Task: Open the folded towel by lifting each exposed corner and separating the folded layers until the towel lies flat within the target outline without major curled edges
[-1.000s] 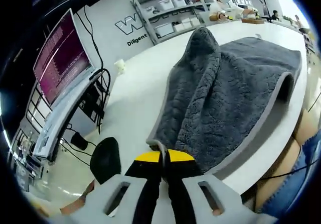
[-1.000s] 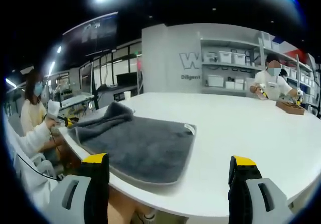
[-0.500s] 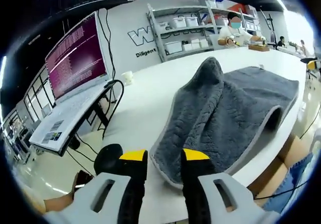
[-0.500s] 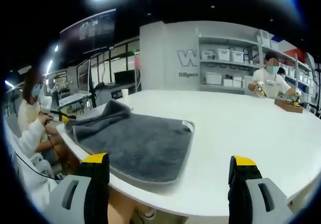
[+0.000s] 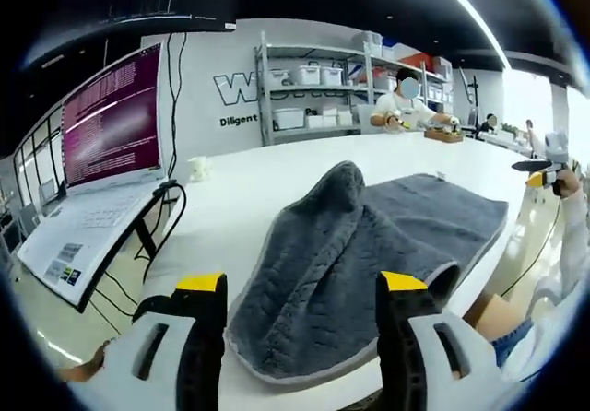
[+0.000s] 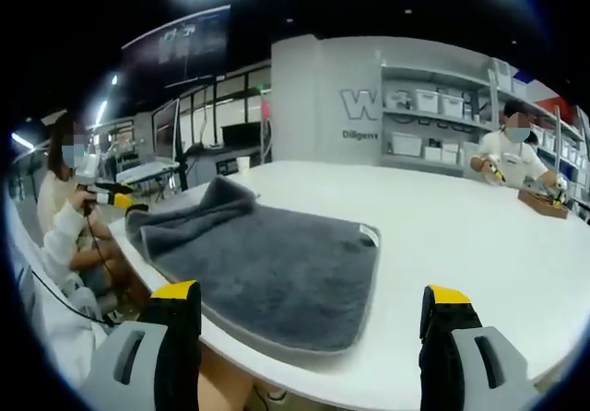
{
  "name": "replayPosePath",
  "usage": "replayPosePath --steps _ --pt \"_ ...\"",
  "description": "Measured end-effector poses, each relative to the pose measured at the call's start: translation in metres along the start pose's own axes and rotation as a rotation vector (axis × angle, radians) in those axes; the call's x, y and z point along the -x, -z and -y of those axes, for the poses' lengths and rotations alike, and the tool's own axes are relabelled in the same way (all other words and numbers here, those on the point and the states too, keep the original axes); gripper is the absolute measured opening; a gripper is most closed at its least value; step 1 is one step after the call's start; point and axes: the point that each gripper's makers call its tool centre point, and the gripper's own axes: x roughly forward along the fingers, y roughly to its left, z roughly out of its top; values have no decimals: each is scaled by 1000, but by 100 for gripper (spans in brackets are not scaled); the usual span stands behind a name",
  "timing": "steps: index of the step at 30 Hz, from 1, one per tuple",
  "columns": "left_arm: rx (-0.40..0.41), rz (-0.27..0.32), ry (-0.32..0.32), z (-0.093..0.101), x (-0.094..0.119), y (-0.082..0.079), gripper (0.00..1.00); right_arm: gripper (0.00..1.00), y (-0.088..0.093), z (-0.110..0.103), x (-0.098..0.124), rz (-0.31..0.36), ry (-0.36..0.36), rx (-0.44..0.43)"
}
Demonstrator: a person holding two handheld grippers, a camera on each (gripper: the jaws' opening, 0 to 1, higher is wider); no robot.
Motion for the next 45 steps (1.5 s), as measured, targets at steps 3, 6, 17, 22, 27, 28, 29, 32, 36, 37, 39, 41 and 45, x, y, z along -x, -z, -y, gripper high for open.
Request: replayPosePath --steps 3,6,17,22,27,28,29,32,36,37,39,41,45 --pt "-27 22 31 10 -2 -7 69 99 -5 -5 -2 12 -15 23" --pt "-37 14 52 15 -2 -7 77 99 -6 -10 -7 -15 -49 61" --pt "-18 -15 112 20 3 -7 98 99 -34 -15 -44 -6 -150 207" --pt "7 16 128 18 5 -9 99 99 -48 -13 -69 -2 -200 322" --pt "29 27 128 16 5 -4 99 99 -61 0 -95 3 -232 314" --pt "29 26 119 14 5 -3 99 99 -61 7 -102 -16 -227 331" --pt "30 22 99 13 4 0 99 99 -61 13 -110 -35 -228 337" --pt "12 15 84 13 0 3 99 99 -59 27 -134 -64 -248 299" --pt "14 6 113 19 -3 5 99 99 -57 42 -164 -84 -268 233" --pt "17 7 114 19 -3 6 99 99 -55 47 -175 -99 -263 232" --pt "16 2 117 21 -5 7 99 99 -48 54 -190 -131 -254 229" --pt "6 0 117 22 -7 8 99 99 -42 62 -203 -152 -257 199" --pt "-3 -5 123 22 -9 10 99 99 -32 72 -224 -193 -259 163"
